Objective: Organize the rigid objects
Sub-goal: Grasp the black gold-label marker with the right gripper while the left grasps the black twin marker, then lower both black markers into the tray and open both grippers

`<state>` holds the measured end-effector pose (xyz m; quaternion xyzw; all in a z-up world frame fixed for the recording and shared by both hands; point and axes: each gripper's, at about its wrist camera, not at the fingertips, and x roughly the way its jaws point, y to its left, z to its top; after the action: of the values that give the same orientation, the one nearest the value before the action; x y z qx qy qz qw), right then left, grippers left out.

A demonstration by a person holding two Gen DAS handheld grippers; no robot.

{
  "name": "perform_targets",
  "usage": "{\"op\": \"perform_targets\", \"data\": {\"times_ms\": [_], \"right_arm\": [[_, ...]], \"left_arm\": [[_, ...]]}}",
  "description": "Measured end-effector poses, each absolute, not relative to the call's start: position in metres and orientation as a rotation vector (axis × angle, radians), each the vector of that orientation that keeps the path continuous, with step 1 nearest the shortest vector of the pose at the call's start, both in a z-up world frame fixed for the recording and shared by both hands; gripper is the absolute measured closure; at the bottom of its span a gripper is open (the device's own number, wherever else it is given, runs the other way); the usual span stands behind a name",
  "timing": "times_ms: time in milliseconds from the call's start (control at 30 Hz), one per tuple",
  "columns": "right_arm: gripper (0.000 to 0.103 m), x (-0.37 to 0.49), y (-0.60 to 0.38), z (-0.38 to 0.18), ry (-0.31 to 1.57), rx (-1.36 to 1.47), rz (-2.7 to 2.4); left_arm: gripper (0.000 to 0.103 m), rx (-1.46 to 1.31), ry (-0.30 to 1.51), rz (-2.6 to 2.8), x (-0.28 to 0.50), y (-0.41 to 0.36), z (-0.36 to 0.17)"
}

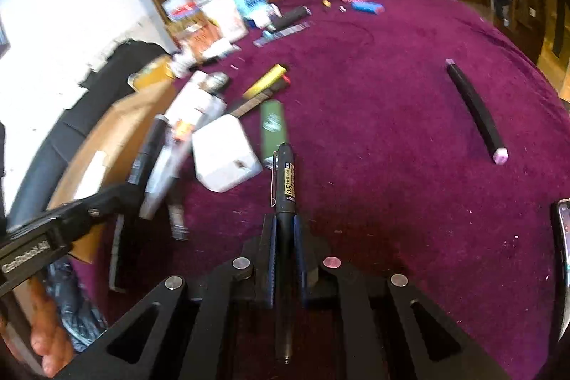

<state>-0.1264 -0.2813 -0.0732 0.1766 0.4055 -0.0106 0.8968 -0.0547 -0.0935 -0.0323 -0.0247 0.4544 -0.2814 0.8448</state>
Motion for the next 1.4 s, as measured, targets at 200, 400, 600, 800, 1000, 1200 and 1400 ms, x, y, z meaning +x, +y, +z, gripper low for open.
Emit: {"op": "perform_targets", "data": {"times_ms": [200, 400, 600, 800, 1000, 1200, 1400], "right_arm": [[0.093, -0.117, -0.232, -0.038, 0.789, 0.378, 0.188], [0.093, -0.07, -0.165, -0.022, 0.813, 0.35, 0.362], [0.093, -0.016, -0.127, -0.026, 0.863, 0.347, 0.42], [0.093, 0.041, -0.102, -0.038, 0.913, 0.328, 0.405], [0.092, 0.074, -0.086, -0.057, 0.971, 0.307, 0.388], [0.092, 0.079, -0.069, -0.068, 0.99, 0.194, 0.335], [0.092, 0.079, -0.056, -0.074, 1.01, 0.07, 0.252]], "left_arm": [[0.089, -0.164, 0.948, -0.605, -0.049, -0.044, 0.002], [0.089, -0.243, 0.922, -0.458, -0.035, 0.029, 0.013], [0.089, -0.298, 0.911, -0.304, -0.005, 0.096, 0.006], [0.089, -0.302, 0.966, -0.223, 0.028, 0.127, -0.022], [0.089, -0.23, 1.0, -0.178, 0.044, 0.128, -0.043], [0.089, -0.149, 1.028, -0.18, 0.045, 0.118, -0.057], [0.089, -0.085, 1.028, -0.175, 0.043, 0.109, -0.062]]}}
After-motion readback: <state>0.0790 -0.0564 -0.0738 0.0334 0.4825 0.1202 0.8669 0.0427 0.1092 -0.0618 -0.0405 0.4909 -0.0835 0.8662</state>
